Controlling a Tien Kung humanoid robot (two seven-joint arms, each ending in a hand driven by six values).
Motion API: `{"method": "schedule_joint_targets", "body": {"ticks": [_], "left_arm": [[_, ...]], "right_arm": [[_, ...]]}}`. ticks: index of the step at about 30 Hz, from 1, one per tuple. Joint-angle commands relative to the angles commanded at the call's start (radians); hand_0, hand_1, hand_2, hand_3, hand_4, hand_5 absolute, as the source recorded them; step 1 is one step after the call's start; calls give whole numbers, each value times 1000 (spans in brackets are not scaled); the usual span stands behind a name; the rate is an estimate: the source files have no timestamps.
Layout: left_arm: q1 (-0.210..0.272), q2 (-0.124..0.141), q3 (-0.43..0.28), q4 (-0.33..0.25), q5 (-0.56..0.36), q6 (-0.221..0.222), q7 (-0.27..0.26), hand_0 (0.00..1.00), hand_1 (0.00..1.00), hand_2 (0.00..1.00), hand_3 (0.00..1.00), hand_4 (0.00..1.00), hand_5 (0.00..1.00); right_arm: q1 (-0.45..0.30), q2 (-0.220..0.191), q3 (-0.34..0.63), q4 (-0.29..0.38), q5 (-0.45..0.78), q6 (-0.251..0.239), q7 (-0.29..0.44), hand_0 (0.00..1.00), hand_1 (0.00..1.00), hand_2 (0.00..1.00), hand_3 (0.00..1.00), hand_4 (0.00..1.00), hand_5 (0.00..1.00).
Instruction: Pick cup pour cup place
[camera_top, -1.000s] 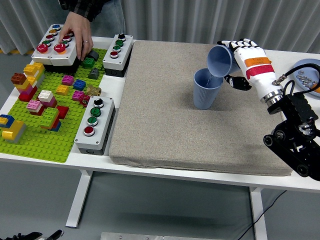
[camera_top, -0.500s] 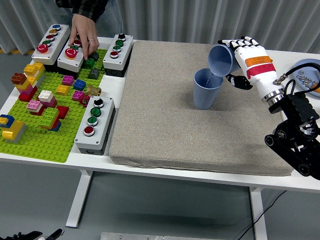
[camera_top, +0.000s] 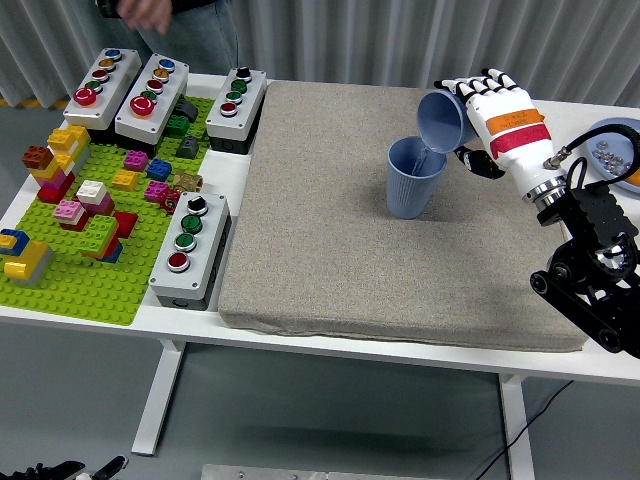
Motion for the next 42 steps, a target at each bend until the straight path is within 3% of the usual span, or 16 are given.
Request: {"method": "schedule_joint_targets", "body": {"ticks": [29,42], "left_arm": [[2,1,1,0,-1,-1,1,766,759,814,658,501,998],[9,1,-3,0,1,0,2,766,759,813,657,501,998]], "right_arm": [[34,6,-80,-32,-108,-11,-104,949,796,736,700,693,2],[27,0,-65,-14,-82,-11,-113,958,796,740,696,697,2]]}}
